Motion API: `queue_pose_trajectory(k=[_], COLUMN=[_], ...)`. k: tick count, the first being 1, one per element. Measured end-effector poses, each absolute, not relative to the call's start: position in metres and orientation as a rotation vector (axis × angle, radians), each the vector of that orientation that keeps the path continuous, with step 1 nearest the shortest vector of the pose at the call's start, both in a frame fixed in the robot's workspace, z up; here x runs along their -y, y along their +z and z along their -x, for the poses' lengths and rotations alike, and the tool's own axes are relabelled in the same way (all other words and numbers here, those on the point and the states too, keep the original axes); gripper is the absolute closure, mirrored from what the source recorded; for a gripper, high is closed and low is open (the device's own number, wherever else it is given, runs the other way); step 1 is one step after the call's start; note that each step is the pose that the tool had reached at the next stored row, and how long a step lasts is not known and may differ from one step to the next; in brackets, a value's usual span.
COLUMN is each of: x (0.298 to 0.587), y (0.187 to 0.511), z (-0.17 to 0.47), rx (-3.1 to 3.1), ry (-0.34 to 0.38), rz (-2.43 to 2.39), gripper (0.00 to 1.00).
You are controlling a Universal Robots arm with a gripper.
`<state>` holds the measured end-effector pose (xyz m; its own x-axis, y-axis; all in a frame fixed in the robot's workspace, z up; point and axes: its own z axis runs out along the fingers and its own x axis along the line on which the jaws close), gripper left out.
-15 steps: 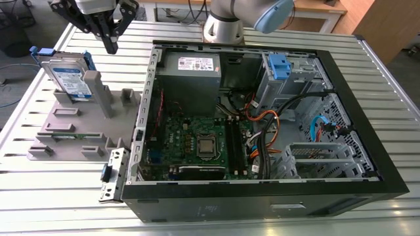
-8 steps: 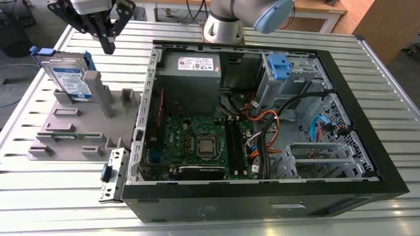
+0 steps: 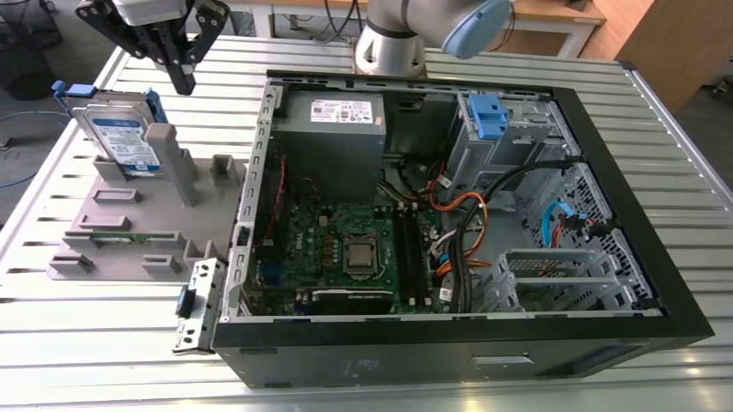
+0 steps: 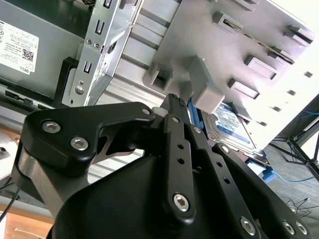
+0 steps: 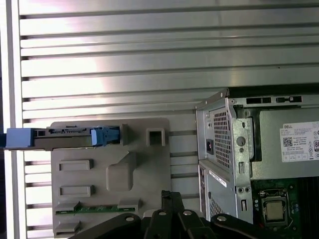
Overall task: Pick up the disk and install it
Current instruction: 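Reach for the disk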
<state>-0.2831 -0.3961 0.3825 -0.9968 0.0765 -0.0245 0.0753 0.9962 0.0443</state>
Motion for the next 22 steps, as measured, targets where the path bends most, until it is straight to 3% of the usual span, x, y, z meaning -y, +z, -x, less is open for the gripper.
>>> queue_pose_trajectory(k=[22], x=[0.389], y=[0.38], z=[0.3], rx=[-3.111], ry=[0.067], rz=[-0.146], gripper=[0.89])
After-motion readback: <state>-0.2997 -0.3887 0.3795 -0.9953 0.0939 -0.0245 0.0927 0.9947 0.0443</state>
